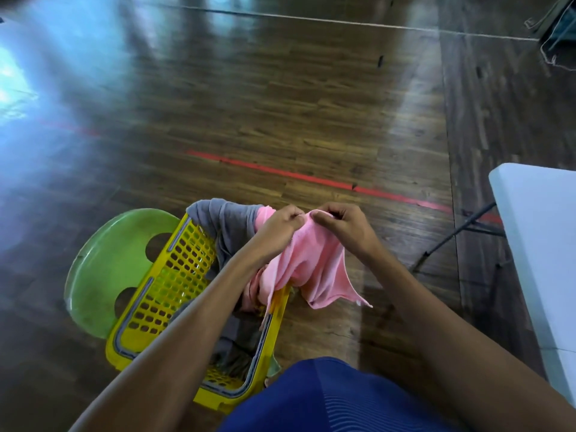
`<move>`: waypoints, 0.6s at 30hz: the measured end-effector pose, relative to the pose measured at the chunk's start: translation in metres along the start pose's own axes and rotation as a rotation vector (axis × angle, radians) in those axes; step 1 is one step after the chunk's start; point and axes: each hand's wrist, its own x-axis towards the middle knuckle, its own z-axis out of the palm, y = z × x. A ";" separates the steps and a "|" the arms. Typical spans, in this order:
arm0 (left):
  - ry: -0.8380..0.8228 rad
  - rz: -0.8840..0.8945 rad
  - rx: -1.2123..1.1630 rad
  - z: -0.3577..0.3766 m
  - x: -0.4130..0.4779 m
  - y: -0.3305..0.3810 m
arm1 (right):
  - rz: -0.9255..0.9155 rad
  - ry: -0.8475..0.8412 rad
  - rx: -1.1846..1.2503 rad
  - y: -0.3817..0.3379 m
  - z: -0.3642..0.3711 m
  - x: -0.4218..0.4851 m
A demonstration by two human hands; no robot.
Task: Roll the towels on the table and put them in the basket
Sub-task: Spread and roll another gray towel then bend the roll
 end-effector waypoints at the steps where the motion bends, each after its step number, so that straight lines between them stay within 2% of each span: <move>1: -0.003 0.035 0.001 0.000 -0.002 -0.002 | 0.000 0.003 0.009 -0.001 -0.001 0.000; 6: -0.069 0.038 0.053 0.000 -0.008 -0.017 | 0.025 0.014 0.013 -0.002 0.000 0.000; 12: 0.068 -0.021 0.046 -0.002 -0.002 -0.017 | 0.055 0.042 0.004 0.000 -0.004 0.000; 18: 0.051 0.044 -0.022 -0.010 -0.008 -0.018 | 0.097 0.091 0.042 0.013 -0.030 0.001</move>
